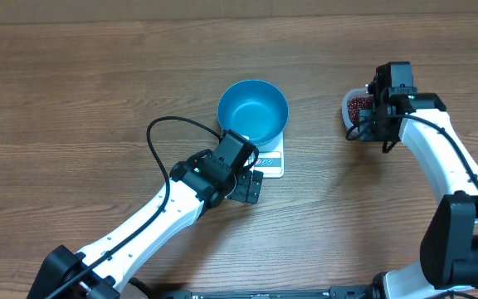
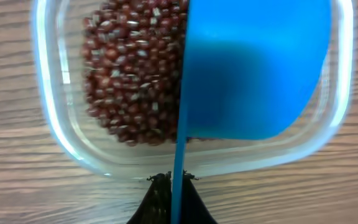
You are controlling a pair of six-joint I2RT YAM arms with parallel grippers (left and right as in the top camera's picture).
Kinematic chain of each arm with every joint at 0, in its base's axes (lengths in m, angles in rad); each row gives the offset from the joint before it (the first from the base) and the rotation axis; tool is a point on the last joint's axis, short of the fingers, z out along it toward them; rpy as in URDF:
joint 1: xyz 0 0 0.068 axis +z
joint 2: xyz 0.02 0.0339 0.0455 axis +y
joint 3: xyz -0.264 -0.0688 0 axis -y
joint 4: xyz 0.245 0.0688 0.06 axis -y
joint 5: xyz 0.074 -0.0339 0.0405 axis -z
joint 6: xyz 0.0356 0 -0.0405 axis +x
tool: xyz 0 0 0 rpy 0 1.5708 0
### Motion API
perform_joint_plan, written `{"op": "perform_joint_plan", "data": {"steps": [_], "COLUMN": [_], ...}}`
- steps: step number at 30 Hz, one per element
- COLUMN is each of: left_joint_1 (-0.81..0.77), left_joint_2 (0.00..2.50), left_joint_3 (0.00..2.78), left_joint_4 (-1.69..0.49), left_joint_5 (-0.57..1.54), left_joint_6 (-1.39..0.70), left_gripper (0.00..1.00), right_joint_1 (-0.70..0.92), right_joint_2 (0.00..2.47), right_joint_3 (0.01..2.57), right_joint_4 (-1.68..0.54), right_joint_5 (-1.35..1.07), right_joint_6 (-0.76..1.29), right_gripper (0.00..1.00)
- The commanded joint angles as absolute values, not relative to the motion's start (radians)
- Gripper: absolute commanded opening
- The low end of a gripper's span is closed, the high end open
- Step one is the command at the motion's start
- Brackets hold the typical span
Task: Scoop item into bowl and weigh 150g on scale
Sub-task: 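Scoop red beans from the tub with the blue scoop, right gripper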
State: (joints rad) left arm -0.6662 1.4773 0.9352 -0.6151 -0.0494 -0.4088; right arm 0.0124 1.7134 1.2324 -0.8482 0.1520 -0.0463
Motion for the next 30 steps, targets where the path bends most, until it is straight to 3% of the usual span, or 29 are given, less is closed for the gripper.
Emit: {"op": "perform_joint_plan", "data": {"steps": [1, 15, 25, 30], "left_joint_1": [-0.667, -0.667, -0.667, -0.667], "left_joint_2": [1.477, 1.477, 1.477, 1.477], "left_joint_3": [0.93, 0.93, 0.93, 0.93], "left_joint_4": [-0.613, -0.614, -0.616, -0.616], "left_joint_5": [-0.052, -0.052, -0.052, -0.052], "left_joint_6": [-0.389, -0.389, -0.389, -0.389], "left_gripper": [1.0, 1.0, 0.99, 1.0], "right_joint_1": [0.012, -0.03, -0.261, -0.363], "right_joint_2": [1.723, 1.723, 1.723, 1.723], "right_joint_3": [1.222, 1.226, 1.226, 1.226], "right_joint_4": [-0.841, -0.842, -0.842, -0.854], "right_joint_5": [0.001, -0.226, -0.72, -0.834], "right_joint_6": [-0.015, 0.035, 0.025, 0.026], "right_gripper": [0.04, 0.04, 0.04, 0.04]}}
